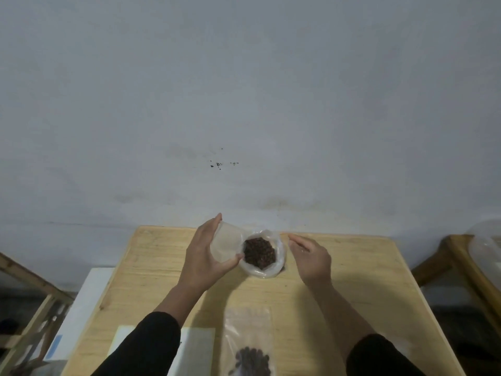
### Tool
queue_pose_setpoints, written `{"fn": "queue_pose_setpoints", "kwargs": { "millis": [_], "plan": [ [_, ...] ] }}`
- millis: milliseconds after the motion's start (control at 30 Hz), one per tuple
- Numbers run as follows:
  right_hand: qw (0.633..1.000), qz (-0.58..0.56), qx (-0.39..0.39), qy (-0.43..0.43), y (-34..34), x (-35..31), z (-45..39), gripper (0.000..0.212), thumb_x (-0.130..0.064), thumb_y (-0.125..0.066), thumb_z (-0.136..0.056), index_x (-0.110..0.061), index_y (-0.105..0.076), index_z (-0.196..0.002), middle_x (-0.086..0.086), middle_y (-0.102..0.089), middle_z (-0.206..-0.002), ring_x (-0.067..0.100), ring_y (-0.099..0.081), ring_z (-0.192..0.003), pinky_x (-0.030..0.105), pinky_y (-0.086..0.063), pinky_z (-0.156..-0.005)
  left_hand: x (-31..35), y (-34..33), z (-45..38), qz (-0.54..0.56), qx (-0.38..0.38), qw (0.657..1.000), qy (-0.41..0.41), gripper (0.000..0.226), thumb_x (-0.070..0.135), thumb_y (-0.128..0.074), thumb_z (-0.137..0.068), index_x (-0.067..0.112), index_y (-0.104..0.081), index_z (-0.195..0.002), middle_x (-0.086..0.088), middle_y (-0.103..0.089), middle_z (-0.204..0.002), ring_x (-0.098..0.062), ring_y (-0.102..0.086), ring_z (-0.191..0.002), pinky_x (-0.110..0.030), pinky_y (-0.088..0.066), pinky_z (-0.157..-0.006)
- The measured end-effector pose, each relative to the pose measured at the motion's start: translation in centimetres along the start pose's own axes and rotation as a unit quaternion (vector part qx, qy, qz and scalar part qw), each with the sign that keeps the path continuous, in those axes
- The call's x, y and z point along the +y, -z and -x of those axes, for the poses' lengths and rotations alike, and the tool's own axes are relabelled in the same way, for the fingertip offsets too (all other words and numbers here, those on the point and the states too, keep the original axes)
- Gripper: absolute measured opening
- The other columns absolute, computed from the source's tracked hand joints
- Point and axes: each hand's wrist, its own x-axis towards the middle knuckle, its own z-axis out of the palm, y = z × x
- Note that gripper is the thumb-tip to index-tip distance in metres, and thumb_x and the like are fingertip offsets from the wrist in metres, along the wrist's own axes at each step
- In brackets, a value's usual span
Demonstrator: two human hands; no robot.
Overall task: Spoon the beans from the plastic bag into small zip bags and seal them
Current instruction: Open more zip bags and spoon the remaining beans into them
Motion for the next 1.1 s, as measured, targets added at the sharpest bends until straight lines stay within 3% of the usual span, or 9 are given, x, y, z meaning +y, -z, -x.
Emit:
{"fn": "queue_pose_setpoints", "kwargs": {
  "millis": [67, 167, 300, 533, 633, 767, 900, 1000, 1100],
  "plan": [
    [0.993, 0.100, 0.041, -0.044, 0.7, 3.3, -0.2, 0.021, -0.016, -0.065, -0.086, -0.011, -0.072, -0.105, 0.007, -0.071, -0.105, 0.023, -0.063, -0.101, 0.019, -0.042, -0.082, -0.2, -0.3, 0.2, -0.010, 0.003, 1.000, 0.016, 0.097, 0.031, -0.088, -0.060, 0.015, -0.038, -0.141, -0.002, -0.051, -0.132, -0.003, -0.042, -0.119, -0.017, -0.034, -0.099],
    [0.974, 0.205, -0.007, -0.099, 1.2, 6.6, -0.3, 0.023, -0.017, -0.057, -0.084, -0.002, -0.071, -0.095, 0.015, -0.069, -0.097, 0.033, -0.060, -0.098, 0.033, -0.042, -0.083, -0.5, -0.9, 0.5, -0.017, -0.008, 0.999, 0.033, 0.100, 0.037, -0.087, -0.059, 0.013, -0.037, -0.142, -0.004, -0.051, -0.132, 0.000, -0.039, -0.119, -0.008, -0.029, -0.098],
    [0.971, 0.230, 0.000, -0.070, 0.6, 9.3, -0.1, 0.021, -0.014, -0.055, -0.081, -0.009, -0.073, -0.090, 0.013, -0.068, -0.084, 0.034, -0.060, -0.084, 0.031, -0.041, -0.070, -0.7, -1.5, 1.0, -0.029, -0.023, 0.997, 0.063, 0.103, 0.062, -0.068, -0.059, 0.016, -0.033, -0.144, -0.003, -0.050, -0.134, -0.010, -0.043, -0.122, -0.022, -0.035, -0.099],
    [0.969, 0.244, 0.018, -0.037, -1.0, 10.8, -0.7, 0.018, -0.001, -0.062, -0.080, -0.007, -0.072, -0.094, 0.012, -0.068, -0.080, 0.031, -0.058, -0.079, 0.035, -0.047, -0.072, -1.2, -2.2, 1.1, -0.043, -0.034, 0.996, 0.074, 0.106, 0.043, -0.085, -0.060, 0.018, -0.029, -0.145, -0.003, -0.046, -0.139, -0.005, -0.036, -0.125, -0.023, -0.033, -0.102],
    [0.974, 0.221, 0.014, -0.038, -0.9, 10.5, -0.7, 0.023, -0.002, -0.059, -0.081, -0.010, -0.071, -0.099, 0.010, -0.067, -0.083, 0.027, -0.059, -0.080, 0.038, -0.050, -0.073, -1.4, -2.4, 1.2, -0.045, -0.037, 0.995, 0.079, 0.105, 0.041, -0.085, -0.061, 0.019, -0.028, -0.146, -0.003, -0.045, -0.139, -0.005, -0.036, -0.125, -0.022, -0.031, -0.103],
    [0.987, 0.137, 0.016, -0.082, -0.1, 9.3, -0.4, 0.025, -0.007, -0.060, -0.083, -0.015, -0.071, -0.104, 0.006, -0.069, -0.093, 0.018, -0.059, -0.084, 0.023, -0.040, -0.075, -1.6, -2.7, 1.4, -0.030, -0.037, 0.995, 0.090, 0.107, 0.038, -0.086, -0.060, 0.019, -0.026, -0.147, -0.003, -0.044, -0.142, -0.013, -0.039, -0.130, -0.022, -0.029, -0.105],
    [0.986, -0.002, 0.066, -0.156, 0.2, 7.2, -0.2, 0.018, -0.021, -0.064, -0.081, -0.024, -0.073, -0.096, -0.009, -0.071, -0.088, 0.010, -0.064, -0.086, 0.029, -0.053, -0.081, -1.7, -2.9, 1.7, -0.013, -0.035, 0.995, 0.093, 0.110, 0.035, -0.088, -0.059, 0.022, -0.023, -0.147, -0.002, -0.043, -0.142, -0.014, -0.039, -0.129, -0.024, -0.030, -0.104],
    [0.983, -0.066, 0.088, -0.145, -0.1, 5.1, -0.2, 0.017, -0.012, -0.064, -0.080, -0.021, -0.074, -0.091, -0.007, -0.071, -0.083, 0.003, -0.064, -0.076, 0.017, -0.052, -0.070, -1.9, -3.2, 1.8, -0.007, -0.031, 0.995, 0.099, 0.109, 0.036, -0.087, -0.059, 0.022, -0.023, -0.147, -0.003, -0.042, -0.143, -0.015, -0.038, -0.130, -0.029, -0.033, -0.106],
    [0.990, -0.087, 0.025, -0.104, -0.8, 4.0, -0.1, 0.017, -0.004, -0.066, -0.078, -0.018, -0.074, -0.084, -0.004, -0.071, -0.072, -0.001, -0.060, -0.059, 0.011, -0.049, -0.059, -2.0, -3.3, 2.1, 0.002, -0.029, 0.994, 0.108, 0.109, 0.036, -0.087, -0.060, 0.021, -0.024, -0.147, -0.003, -0.042, -0.142, -0.008, -0.036, -0.127, -0.029, -0.034, -0.104]
  ]
}}
